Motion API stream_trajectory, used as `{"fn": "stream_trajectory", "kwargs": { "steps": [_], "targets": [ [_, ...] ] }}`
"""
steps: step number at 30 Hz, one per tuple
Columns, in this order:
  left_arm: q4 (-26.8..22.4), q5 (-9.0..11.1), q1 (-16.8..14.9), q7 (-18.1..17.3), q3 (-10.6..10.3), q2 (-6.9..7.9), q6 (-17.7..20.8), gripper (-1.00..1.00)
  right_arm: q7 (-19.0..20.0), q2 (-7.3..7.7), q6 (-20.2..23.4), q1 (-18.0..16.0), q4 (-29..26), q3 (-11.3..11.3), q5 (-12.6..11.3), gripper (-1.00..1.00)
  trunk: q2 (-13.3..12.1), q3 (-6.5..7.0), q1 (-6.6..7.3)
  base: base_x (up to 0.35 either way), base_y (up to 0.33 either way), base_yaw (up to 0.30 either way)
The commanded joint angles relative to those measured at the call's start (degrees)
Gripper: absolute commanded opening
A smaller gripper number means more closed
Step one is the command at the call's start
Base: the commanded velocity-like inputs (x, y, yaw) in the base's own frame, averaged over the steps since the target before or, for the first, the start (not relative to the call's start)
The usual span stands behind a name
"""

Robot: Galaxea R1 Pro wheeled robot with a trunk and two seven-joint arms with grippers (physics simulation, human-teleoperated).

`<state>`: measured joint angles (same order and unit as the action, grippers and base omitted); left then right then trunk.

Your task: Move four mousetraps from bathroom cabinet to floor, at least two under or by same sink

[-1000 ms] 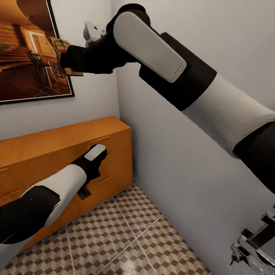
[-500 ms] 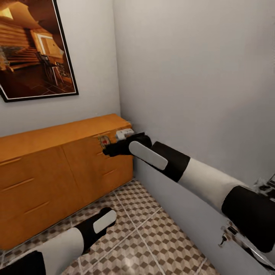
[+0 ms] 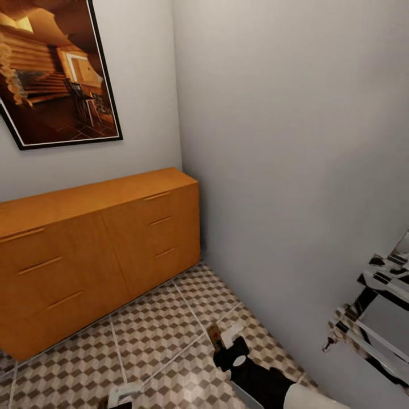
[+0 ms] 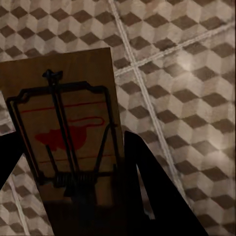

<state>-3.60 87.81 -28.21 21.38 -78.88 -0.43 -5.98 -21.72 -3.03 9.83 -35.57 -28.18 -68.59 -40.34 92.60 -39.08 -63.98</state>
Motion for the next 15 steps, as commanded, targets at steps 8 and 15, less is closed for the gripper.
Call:
{"fn": "stream_trajectory", "kwargs": {
  "steps": [8, 15],
  "targets": [
    [3.7, 0.3, 4.9, -6.5, -0.7, 0.5, -2.5, -1.0, 11.2, -1.77, -11.8, 5.2, 19.9, -4.6, 0.5, -1.0, 0.0, -0.04, 0.02, -0.11, 0.001, 0.0],
    [3.8, 0.5, 6.5, -10.8, -0.7, 0.52, -2.6, -1.0, 12.0, -1.37, -16.3, 11.1, 21.2, -4.8, 0.3, -1.0, 0.0, -0.04, 0.02, -0.03, 0.0, 0.0]
  ]
}}
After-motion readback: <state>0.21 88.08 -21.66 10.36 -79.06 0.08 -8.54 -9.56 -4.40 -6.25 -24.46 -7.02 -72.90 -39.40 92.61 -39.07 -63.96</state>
